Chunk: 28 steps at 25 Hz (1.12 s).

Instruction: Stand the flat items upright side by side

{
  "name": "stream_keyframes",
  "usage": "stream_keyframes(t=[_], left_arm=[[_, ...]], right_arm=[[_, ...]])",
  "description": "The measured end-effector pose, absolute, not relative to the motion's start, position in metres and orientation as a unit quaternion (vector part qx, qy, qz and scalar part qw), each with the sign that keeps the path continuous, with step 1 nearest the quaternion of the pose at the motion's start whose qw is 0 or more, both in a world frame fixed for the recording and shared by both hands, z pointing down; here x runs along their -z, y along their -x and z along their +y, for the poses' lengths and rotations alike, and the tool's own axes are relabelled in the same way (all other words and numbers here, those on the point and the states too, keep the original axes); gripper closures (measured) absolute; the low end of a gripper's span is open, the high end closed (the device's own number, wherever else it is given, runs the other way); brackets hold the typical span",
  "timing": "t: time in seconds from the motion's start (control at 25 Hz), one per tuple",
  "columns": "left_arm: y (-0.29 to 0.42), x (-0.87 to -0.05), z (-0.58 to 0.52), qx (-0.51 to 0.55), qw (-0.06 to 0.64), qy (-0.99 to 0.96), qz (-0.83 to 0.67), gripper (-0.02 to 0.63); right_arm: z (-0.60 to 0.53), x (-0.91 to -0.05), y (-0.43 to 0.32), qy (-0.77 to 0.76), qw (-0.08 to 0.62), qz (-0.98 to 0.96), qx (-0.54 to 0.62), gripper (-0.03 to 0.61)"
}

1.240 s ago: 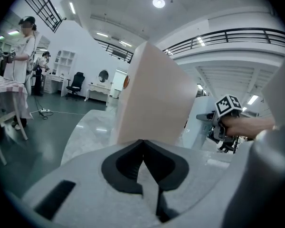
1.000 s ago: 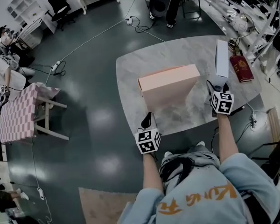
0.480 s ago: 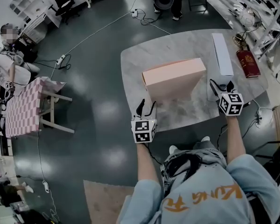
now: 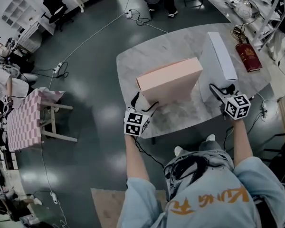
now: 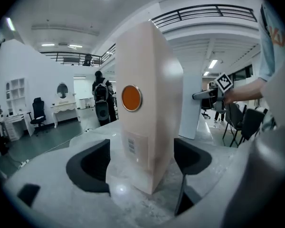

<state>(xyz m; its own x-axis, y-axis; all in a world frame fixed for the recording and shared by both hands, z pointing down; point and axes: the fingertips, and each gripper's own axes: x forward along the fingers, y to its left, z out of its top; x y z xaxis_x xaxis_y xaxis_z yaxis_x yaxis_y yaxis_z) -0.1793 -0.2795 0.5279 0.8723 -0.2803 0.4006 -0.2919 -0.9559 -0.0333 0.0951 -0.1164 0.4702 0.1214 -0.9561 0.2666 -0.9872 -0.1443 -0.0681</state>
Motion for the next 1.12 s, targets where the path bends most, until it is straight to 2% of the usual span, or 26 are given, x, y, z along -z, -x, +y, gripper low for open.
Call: stream_keyframes(t=[0.24,0.44,0.8,1.12], left_arm=[[0.156,-0.535,-0.280,-0.220,0.010,-0.969,-0.113,0.181],[0.147,-0.536,-0.271,-0.214,0.008,-0.970,-0.118,0.212],[0.135,-0.539,-0.248,-0.204,0.009,-0.958,-0.202,0.224],[0.118,-0.544,-0.226,-0.201,0.047,-0.933,-0.295,0.229]], right_arm=[[-0.114,-0.474,-0.090,-0.730,0.073,-0.667,-0.129,0.207],[-0.115,-0.476,-0.085,-0.725,0.085,-0.672,-0.124,0.206],[-0.118,-0.479,-0.083,-0.726,0.089,-0.672,-0.117,0.206],[-0.119,-0.478,-0.077,-0.728,0.085,-0.670,-0.116,0.206]])
